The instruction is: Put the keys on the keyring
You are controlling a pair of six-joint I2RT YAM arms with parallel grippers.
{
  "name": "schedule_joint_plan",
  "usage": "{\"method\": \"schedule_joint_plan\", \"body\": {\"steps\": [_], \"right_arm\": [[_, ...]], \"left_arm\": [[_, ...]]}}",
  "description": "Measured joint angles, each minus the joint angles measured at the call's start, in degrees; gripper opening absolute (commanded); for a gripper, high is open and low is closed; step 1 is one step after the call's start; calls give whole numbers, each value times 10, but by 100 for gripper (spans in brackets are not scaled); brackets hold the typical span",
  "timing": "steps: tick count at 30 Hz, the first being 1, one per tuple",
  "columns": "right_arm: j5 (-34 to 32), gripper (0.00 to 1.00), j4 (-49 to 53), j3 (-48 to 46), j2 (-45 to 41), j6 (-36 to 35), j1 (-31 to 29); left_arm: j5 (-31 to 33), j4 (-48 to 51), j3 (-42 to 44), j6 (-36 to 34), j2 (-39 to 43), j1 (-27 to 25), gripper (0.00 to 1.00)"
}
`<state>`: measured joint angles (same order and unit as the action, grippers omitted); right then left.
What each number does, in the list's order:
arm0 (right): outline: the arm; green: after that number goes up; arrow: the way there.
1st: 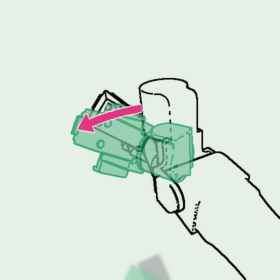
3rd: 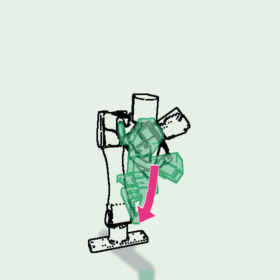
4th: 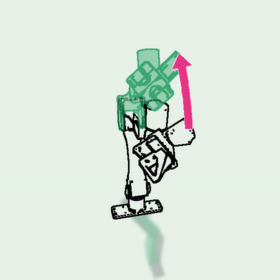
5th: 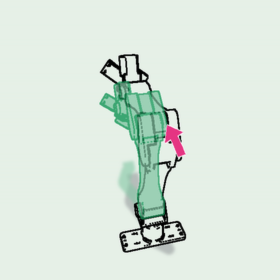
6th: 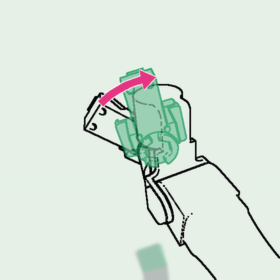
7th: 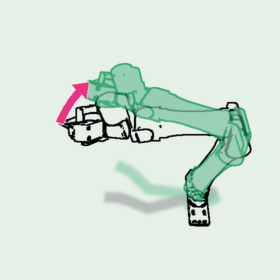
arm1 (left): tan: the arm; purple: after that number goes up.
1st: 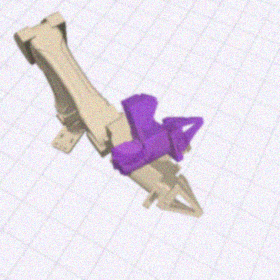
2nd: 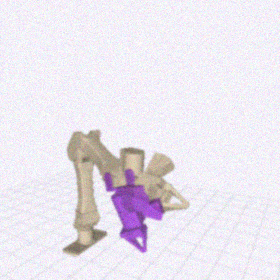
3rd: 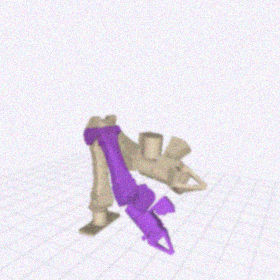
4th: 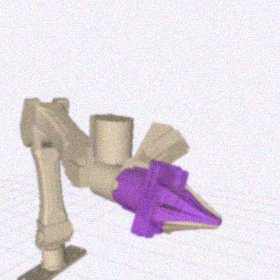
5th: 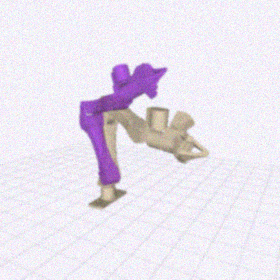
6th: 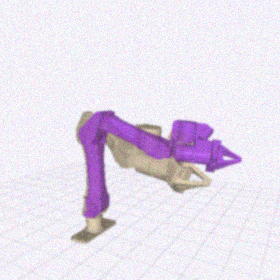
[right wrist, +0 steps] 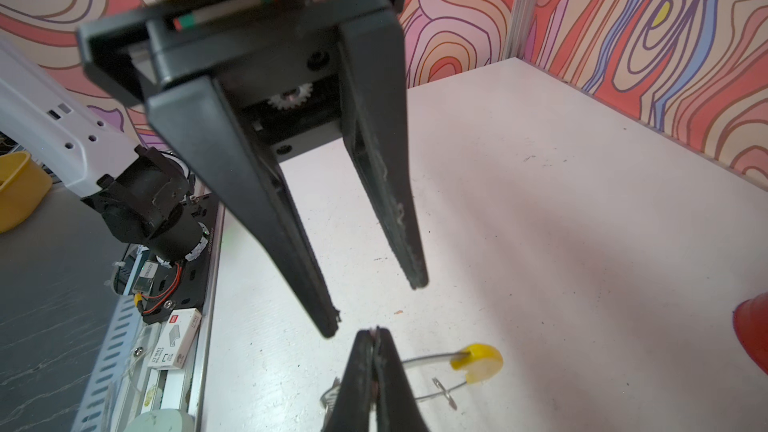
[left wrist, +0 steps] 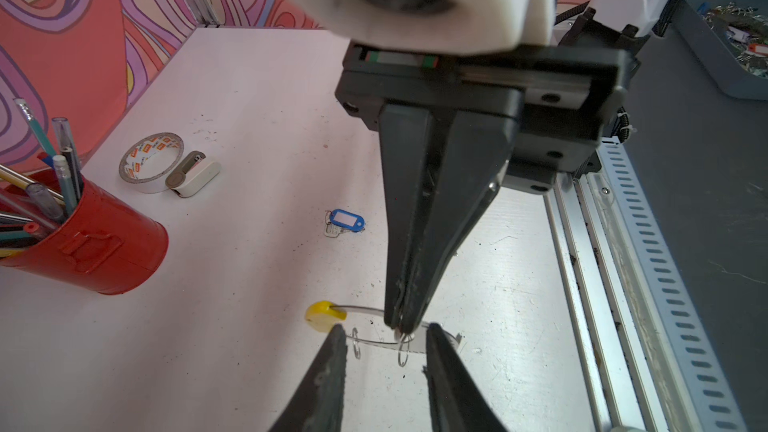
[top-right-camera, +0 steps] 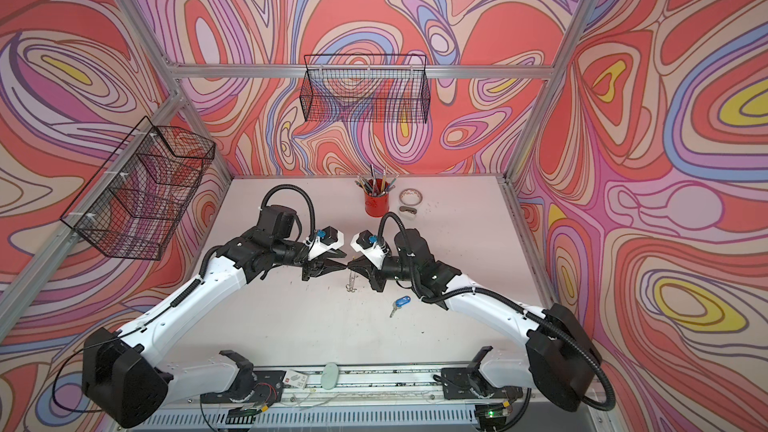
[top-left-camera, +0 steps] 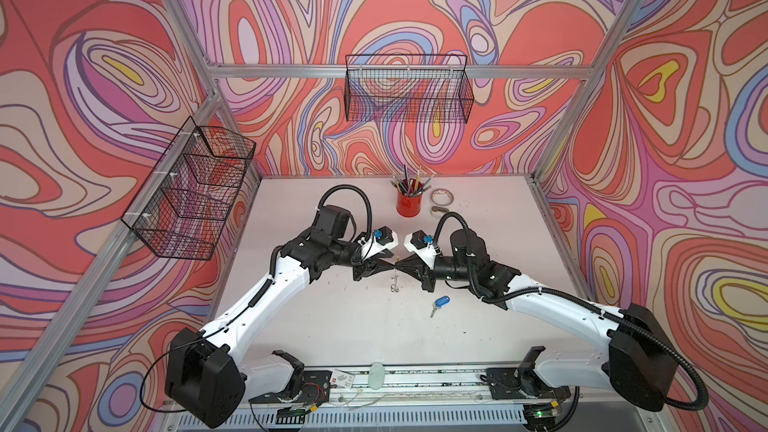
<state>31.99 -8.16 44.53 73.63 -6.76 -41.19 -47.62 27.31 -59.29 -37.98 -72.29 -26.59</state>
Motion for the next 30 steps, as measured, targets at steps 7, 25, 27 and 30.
{"method": "schedule_joint_plan", "body": {"steps": [7,25,27,30], "right_arm": [[9,0,0,0,-9,0,7],[28,0,-18,0,-3,15,10],[28,0,-20,0,-3,16,10],[28,0,-23,0,-2,15,11]], "left_arm": [[-6,8,0,-9,-11,0,33],[-24,0,0,3,-35,-1,18],[-27,0,0,5,-35,-2,16],[-32,-1,0,12,-36,-3,13]]}}
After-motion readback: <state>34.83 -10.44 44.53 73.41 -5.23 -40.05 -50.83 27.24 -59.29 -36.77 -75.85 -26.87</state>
